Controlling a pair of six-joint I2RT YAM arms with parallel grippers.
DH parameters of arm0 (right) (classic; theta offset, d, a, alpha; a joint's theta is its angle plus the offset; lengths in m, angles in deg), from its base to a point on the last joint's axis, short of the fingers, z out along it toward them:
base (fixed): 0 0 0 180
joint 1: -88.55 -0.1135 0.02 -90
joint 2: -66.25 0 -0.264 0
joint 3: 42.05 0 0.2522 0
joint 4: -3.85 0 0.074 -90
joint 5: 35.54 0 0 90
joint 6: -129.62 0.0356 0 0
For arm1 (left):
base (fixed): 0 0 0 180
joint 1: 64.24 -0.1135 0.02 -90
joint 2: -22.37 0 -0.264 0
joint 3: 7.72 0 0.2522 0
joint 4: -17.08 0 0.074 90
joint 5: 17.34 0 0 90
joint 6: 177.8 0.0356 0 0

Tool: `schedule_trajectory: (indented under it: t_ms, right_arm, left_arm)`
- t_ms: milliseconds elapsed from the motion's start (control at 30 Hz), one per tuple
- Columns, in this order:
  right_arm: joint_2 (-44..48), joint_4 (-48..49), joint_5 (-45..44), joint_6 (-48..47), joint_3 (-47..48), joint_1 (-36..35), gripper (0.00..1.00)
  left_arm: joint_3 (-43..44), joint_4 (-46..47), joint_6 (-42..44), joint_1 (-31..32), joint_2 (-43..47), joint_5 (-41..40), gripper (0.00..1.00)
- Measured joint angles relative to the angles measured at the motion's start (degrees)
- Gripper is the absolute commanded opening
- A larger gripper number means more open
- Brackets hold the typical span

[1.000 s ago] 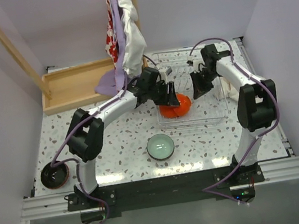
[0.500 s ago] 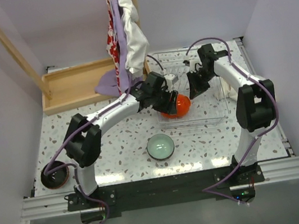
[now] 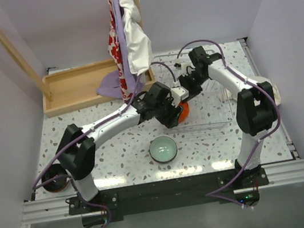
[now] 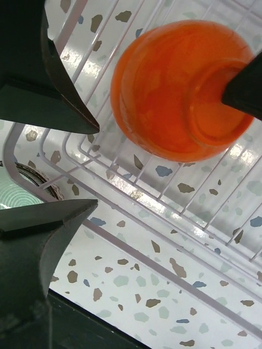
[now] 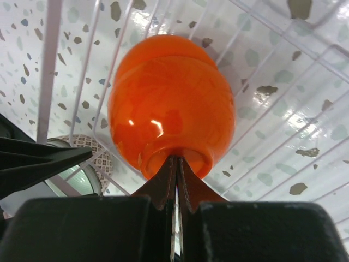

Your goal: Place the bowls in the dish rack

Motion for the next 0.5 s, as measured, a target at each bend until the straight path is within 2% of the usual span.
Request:
schedule_trajectory:
  t_ms: [167, 500]
  right_arm:
    - [-0.4, 0.2, 0.4, 0.3, 1.5, -2.6, 0.00]
    - [-0.3, 0.3, -0.8, 0.2, 3.8, -3.3, 0.00]
  left_arm:
    - [-3.2, 1.6, 4.9, 0.4, 3.7, 1.5, 0.58]
    - [-2.8, 1.2, 12.7, 2.2, 3.8, 16.3, 0.58]
